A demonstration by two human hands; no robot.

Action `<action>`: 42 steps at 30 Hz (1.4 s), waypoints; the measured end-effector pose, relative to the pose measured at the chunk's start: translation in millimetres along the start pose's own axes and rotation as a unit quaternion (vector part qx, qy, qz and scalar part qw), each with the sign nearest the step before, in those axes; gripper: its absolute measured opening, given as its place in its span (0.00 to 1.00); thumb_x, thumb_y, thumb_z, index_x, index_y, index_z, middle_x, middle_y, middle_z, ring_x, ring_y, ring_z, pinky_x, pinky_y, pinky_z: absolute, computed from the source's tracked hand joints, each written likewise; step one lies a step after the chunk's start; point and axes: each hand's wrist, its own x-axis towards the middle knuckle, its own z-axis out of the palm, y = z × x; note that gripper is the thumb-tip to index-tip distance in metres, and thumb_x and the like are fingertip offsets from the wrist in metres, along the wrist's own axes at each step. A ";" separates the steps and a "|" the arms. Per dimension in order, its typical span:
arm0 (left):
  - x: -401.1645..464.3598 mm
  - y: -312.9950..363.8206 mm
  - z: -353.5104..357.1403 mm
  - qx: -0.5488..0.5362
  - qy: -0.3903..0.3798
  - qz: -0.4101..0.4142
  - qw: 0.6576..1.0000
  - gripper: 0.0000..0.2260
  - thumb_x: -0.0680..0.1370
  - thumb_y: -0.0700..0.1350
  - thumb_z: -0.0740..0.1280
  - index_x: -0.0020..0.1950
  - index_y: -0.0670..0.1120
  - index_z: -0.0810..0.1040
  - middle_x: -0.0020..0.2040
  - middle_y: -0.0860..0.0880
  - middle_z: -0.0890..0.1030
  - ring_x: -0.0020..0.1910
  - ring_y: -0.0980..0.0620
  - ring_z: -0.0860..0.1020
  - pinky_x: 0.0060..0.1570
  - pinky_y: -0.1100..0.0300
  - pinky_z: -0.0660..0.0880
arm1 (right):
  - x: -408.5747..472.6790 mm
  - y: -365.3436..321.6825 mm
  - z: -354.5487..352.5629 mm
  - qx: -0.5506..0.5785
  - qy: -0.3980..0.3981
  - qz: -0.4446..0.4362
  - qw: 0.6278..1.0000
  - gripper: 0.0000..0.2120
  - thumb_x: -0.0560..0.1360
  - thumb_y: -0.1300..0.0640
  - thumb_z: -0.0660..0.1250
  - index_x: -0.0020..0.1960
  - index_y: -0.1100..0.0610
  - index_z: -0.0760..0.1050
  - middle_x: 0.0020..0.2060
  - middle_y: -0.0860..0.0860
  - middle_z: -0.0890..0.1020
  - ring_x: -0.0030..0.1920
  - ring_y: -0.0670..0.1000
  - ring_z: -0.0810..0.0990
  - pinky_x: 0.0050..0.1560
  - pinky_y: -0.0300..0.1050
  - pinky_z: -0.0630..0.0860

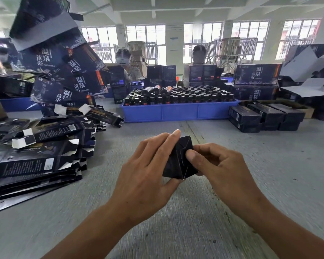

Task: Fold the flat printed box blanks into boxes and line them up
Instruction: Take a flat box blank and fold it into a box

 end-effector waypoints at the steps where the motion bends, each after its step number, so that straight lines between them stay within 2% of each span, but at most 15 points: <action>1: -0.1 0.3 0.1 0.000 -0.001 0.002 1.000 0.38 0.72 0.55 0.68 0.79 0.47 0.59 0.70 0.50 0.69 0.66 0.50 0.70 0.60 0.63 0.68 | 0.1 -0.6 -0.1 -0.001 0.001 0.002 1.000 0.05 0.73 0.48 0.72 0.49 0.45 0.83 0.42 0.40 0.86 0.45 0.42 0.85 0.52 0.46 0.82; 7: 1.0 2.6 0.9 -0.001 -0.003 0.013 1.000 0.36 0.74 0.58 0.65 0.79 0.47 0.59 0.70 0.51 0.69 0.66 0.51 0.71 0.61 0.64 0.68 | -1.1 0.3 -0.4 -0.053 0.032 -0.013 0.998 0.04 0.75 0.55 0.74 0.45 0.46 0.82 0.38 0.36 0.84 0.41 0.38 0.83 0.41 0.29 0.76; 10: 1.0 3.0 0.8 -0.010 -0.003 0.012 1.000 0.37 0.73 0.57 0.67 0.79 0.47 0.60 0.70 0.51 0.68 0.66 0.51 0.71 0.62 0.65 0.67 | -2.9 0.8 1.4 -0.088 0.048 -0.033 0.994 0.03 0.75 0.54 0.73 0.45 0.45 0.82 0.40 0.34 0.84 0.42 0.37 0.82 0.42 0.26 0.73; 13: 0.8 2.4 -0.4 -0.018 -0.005 0.003 1.000 0.39 0.72 0.56 0.69 0.79 0.48 0.59 0.71 0.52 0.67 0.67 0.52 0.70 0.62 0.68 0.63 | -2.8 0.5 0.6 -0.090 0.036 -0.032 0.995 0.02 0.75 0.49 0.72 0.48 0.44 0.82 0.42 0.36 0.84 0.45 0.38 0.83 0.43 0.31 0.76; 16: 0.8 1.8 -1.8 -0.030 -0.008 -0.009 0.999 0.39 0.71 0.55 0.70 0.79 0.49 0.58 0.71 0.53 0.66 0.67 0.53 0.69 0.62 0.71 0.61 | -3.2 -0.8 -0.3 -0.072 0.020 -0.024 0.997 0.10 0.73 0.42 0.69 0.51 0.44 0.83 0.44 0.40 0.85 0.46 0.41 0.84 0.48 0.42 0.81; 18: 1.2 1.7 -2.9 -0.040 -0.005 -0.016 0.999 0.39 0.71 0.55 0.70 0.79 0.49 0.58 0.71 0.54 0.66 0.67 0.54 0.69 0.62 0.73 0.60 | -3.8 -1.8 -0.3 -0.067 0.017 -0.026 0.997 0.13 0.71 0.38 0.67 0.51 0.43 0.82 0.45 0.39 0.85 0.47 0.41 0.84 0.47 0.43 0.83; 20: 1.5 1.1 -2.4 -0.045 -0.001 -0.008 0.999 0.39 0.72 0.54 0.69 0.80 0.49 0.57 0.72 0.54 0.66 0.70 0.54 0.68 0.65 0.70 0.63 | -4.6 -1.8 0.1 -0.069 0.007 -0.032 0.997 0.17 0.70 0.36 0.67 0.55 0.42 0.80 0.47 0.37 0.84 0.48 0.40 0.84 0.46 0.39 0.82; 23: 0.8 -2.6 1.8 -0.042 -0.028 0.052 0.997 0.41 0.72 0.44 0.73 0.81 0.49 0.55 0.78 0.53 0.64 0.78 0.52 0.61 0.73 0.53 0.66 | -5.1 0.4 1.2 -0.062 -0.027 -0.011 0.998 0.30 0.68 0.33 0.68 0.67 0.41 0.73 0.53 0.38 0.82 0.52 0.39 0.83 0.48 0.36 0.82; 26: -0.4 -3.3 6.7 -0.017 -0.054 0.091 0.994 0.44 0.69 0.37 0.73 0.81 0.50 0.55 0.81 0.52 0.60 0.81 0.50 0.54 0.77 0.47 0.59 | -2.4 3.1 1.4 -0.021 -0.050 0.029 0.998 0.31 0.71 0.42 0.74 0.72 0.42 0.69 0.56 0.44 0.82 0.52 0.42 0.84 0.50 0.40 0.83; 28: -1.6 -1.8 9.5 -0.012 -0.035 0.079 0.996 0.42 0.69 0.36 0.72 0.80 0.49 0.58 0.80 0.49 0.61 0.80 0.47 0.55 0.75 0.42 0.62 | 1.8 5.4 -1.3 0.029 -0.046 0.063 0.996 0.30 0.71 0.51 0.77 0.70 0.45 0.71 0.52 0.47 0.84 0.50 0.46 0.85 0.48 0.42 0.83; 32: 0.0 -1.8 6.8 -0.040 0.069 -0.063 0.995 0.30 0.75 0.41 0.69 0.77 0.45 0.65 0.78 0.45 0.65 0.78 0.46 0.62 0.73 0.46 0.64 | 9.4 13.5 -7.0 0.126 -0.059 0.122 0.983 0.25 0.59 0.59 0.71 0.57 0.52 0.78 0.46 0.52 0.87 0.48 0.52 0.86 0.44 0.41 0.82; 35: 3.9 -3.3 -1.4 -0.173 0.094 -0.218 0.956 0.26 0.82 0.55 0.63 0.78 0.53 0.61 0.75 0.53 0.65 0.73 0.58 0.66 0.70 0.55 0.67 | 9.1 17.8 -6.5 0.118 -0.091 0.143 0.978 0.24 0.58 0.59 0.73 0.54 0.54 0.79 0.46 0.49 0.87 0.48 0.50 0.86 0.46 0.41 0.82; 37: 7.1 -3.7 -4.7 -0.334 0.070 -0.305 0.889 0.31 0.77 0.61 0.64 0.78 0.58 0.59 0.71 0.56 0.71 0.65 0.64 0.73 0.63 0.60 0.74 | 7.0 17.7 -4.8 0.071 -0.120 0.141 0.980 0.24 0.58 0.57 0.75 0.54 0.52 0.80 0.47 0.47 0.86 0.50 0.48 0.86 0.49 0.43 0.82; 39: 8.8 -5.7 -5.5 -0.444 0.060 -0.330 0.831 0.30 0.78 0.56 0.65 0.78 0.58 0.60 0.64 0.54 0.80 0.59 0.61 0.80 0.51 0.66 0.79 | 3.7 14.9 -2.2 0.008 -0.148 0.131 0.980 0.25 0.58 0.53 0.75 0.56 0.48 0.79 0.49 0.42 0.86 0.50 0.42 0.84 0.49 0.39 0.78; 42: 9.3 -6.3 -6.6 -0.479 0.081 -0.310 0.817 0.28 0.77 0.51 0.68 0.75 0.60 0.63 0.57 0.53 0.84 0.54 0.58 0.83 0.45 0.68 0.79 | 0.5 11.5 0.3 -0.020 -0.165 0.118 0.979 0.23 0.65 0.47 0.76 0.59 0.44 0.77 0.51 0.36 0.84 0.52 0.37 0.83 0.49 0.35 0.75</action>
